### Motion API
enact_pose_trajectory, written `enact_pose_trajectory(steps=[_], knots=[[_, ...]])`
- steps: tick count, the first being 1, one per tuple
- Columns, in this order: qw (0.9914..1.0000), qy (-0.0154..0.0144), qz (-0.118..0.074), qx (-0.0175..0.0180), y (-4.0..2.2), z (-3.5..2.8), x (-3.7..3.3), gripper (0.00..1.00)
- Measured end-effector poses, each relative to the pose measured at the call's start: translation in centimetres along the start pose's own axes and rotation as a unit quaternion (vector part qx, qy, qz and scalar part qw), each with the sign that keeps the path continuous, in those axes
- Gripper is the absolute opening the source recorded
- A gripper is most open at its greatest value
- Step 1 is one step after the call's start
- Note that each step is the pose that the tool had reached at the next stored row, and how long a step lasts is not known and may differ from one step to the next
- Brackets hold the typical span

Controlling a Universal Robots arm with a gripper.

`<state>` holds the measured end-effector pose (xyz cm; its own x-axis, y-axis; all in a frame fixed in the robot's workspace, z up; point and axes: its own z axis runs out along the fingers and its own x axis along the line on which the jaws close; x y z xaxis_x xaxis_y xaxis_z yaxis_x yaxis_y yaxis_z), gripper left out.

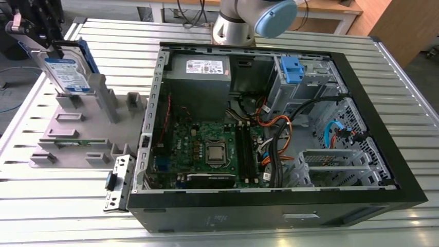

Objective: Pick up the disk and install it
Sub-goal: 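Pick up the disk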

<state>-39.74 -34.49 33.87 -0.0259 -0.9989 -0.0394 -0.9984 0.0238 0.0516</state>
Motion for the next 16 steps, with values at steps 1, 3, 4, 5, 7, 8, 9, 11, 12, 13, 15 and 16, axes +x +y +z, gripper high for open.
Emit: enact_pose_trajectory(steps=[1, 3, 4, 5, 7, 8, 9, 11, 12, 13, 15, 16], knots=[[1.0, 0.0, 0.0, 0.0, 0.01, -0.09, 0.0, 0.35], [1.0, 0.0, 0.0, 0.0001, 0.01, -0.2, -0.01, 0.35], [1.0, -0.0001, 0.0, 0.0001, 0.01, -0.2, -0.01, 0.35], [1.0, -0.0001, 0.0, 0.0001, 0.01, -0.2, -0.01, 0.35], [1.0, 0.0, 0.0, 0.0, 0.01, -0.22, -0.01, 0.35], [1.0, 0.0, 0.0, 0.0, 0.01, -0.22, -0.01, 0.35], [1.0, 0.0001, 0.0, -0.0001, 0.02, -0.26, -0.01, 0.35], [1.0, 0.0001, 0.0, -0.0001, 0.02, -0.37, -0.01, 0.35], [1.0, 0.0, 0.0, -0.0001, 0.02, -0.43, -0.02, 0.35], [1.0, 0.0, 0.0, -0.0001, 0.03, -0.48, -0.02, 0.35], [1.0, 0.0, 0.0, 0.0, 0.03, -0.62, -0.03, 0.35], [1.0, 0.0, 0.0, 0.0, 0.04, -0.73, -0.03, 0.35]])
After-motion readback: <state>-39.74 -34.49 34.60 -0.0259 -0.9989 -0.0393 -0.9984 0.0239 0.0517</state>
